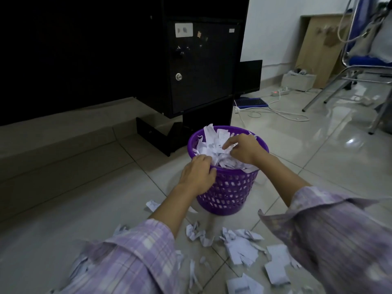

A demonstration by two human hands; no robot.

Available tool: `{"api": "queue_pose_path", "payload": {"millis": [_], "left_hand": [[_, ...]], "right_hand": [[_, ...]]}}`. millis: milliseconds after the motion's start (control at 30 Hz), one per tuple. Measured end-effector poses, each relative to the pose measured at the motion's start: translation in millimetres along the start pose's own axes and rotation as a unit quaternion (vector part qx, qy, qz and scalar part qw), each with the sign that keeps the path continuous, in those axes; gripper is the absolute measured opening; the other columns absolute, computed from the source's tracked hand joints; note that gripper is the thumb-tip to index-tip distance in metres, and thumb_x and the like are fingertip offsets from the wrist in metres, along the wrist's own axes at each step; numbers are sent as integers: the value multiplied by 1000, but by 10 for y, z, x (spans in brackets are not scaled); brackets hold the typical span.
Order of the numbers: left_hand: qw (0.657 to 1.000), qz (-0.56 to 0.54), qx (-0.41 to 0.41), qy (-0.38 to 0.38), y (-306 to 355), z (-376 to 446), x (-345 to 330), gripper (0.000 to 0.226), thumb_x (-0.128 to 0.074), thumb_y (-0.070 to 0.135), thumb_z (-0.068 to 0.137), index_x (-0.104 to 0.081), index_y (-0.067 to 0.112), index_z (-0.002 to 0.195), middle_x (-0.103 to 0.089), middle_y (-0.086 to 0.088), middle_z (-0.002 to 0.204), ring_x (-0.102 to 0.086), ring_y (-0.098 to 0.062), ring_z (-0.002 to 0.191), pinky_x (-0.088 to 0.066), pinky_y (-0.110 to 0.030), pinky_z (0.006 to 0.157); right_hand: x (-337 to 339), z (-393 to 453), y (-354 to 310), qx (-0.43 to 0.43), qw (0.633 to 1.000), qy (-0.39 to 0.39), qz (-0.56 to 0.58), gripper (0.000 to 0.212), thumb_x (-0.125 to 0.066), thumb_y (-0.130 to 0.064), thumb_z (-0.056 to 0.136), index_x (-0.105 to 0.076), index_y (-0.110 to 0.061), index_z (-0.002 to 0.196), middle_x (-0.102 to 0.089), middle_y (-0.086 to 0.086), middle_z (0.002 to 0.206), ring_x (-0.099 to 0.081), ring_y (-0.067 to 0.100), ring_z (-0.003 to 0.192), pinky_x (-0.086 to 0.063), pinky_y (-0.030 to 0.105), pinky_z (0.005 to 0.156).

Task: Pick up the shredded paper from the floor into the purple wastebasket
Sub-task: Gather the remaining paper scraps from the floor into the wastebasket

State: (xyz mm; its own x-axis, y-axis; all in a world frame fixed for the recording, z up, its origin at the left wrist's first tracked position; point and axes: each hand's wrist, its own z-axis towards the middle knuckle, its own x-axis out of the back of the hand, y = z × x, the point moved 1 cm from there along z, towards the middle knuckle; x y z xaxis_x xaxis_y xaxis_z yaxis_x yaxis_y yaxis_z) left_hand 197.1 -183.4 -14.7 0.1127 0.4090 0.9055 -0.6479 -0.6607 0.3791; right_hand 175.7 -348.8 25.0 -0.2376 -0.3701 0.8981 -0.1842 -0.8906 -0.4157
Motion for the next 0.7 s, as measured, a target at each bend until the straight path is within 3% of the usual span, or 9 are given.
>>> {"api": "queue_pose_path", "payload": {"millis": [167, 233, 333, 400, 467, 533, 600, 700], "left_hand": [[998, -12, -1, 58, 9, -14, 188, 29, -43, 24, 97, -58, 7, 116, -59, -7, 119, -55, -23, 106, -49, -39, 87], [997, -10, 3, 75, 8, -79, 263, 27, -44, 23, 97, -60, 7, 112, -61, -7, 115, -58, -23, 100, -50, -38, 82], [996, -3, 16, 83, -3, -219, 319, 25, -45, 22, 96, -61, 8, 108, -63, -7, 112, -59, -24, 99, -46, -34, 77], [997, -14, 27, 76, 2, -356, 323, 24, -45, 22, 95, -63, 10, 105, -64, -5, 108, -60, -24, 98, -47, -34, 77], [997, -29, 42, 56, 18, -537, 279, 23, -45, 22, 93, -65, 12, 100, -66, -5, 103, -62, -24, 93, -49, -34, 73], [998, -30, 50, 35, 37, -725, 202, 22, -45, 22, 93, -65, 12, 95, -66, -5, 97, -61, -24, 85, -44, -31, 65], [998, -29, 51, 11, 42, -918, 95, 23, -45, 20, 92, -64, 9, 90, -66, -8, 92, -60, -25, 79, -40, -29, 61], [997, -40, 65, -28, 29, -1215, -130, 24, -45, 19, 93, -64, 4, 88, -66, -13, 93, -61, -28, 80, -41, -30, 60]], "right_hand": [[113, -71, -50, 13, 999, 39, 11, 35, -61, -5, 84, -67, -16, 116, -63, 6, 125, -60, 21, 107, -41, 24, 90], [153, -130, -81, 17, 998, 54, 14, 38, -64, -8, 83, -63, -15, 120, -62, 8, 120, -57, 19, 93, -39, 21, 80], [225, -312, -161, 8, 998, 48, 37, 28, -64, -12, 86, -64, -13, 113, -63, 5, 105, -53, 12, 80, -38, 15, 67], [273, -507, -210, -5, 998, 38, 57, 19, -62, -10, 87, -67, -13, 105, -62, -1, 91, -52, 4, 70, -35, 3, 55], [297, -765, -233, -21, 997, 29, 74, 15, -60, -8, 87, -69, -12, 99, -61, -3, 84, -52, 4, 70, -36, -2, 53], [271, -1025, -224, -41, 995, 8, 88, 15, -58, -8, 88, -70, -11, 95, -61, -5, 81, -54, 10, 79, -39, 1, 60], [187, -1273, -171, -69, 992, -18, 105, 15, -57, -8, 87, -70, -9, 94, -60, -9, 77, -57, 13, 83, -45, 19, 72], [-45, -1606, -7, -129, 983, -58, 117, 15, -57, -8, 86, -70, -11, 92, -64, -4, 80, -61, 15, 82, -49, 25, 71]]}}
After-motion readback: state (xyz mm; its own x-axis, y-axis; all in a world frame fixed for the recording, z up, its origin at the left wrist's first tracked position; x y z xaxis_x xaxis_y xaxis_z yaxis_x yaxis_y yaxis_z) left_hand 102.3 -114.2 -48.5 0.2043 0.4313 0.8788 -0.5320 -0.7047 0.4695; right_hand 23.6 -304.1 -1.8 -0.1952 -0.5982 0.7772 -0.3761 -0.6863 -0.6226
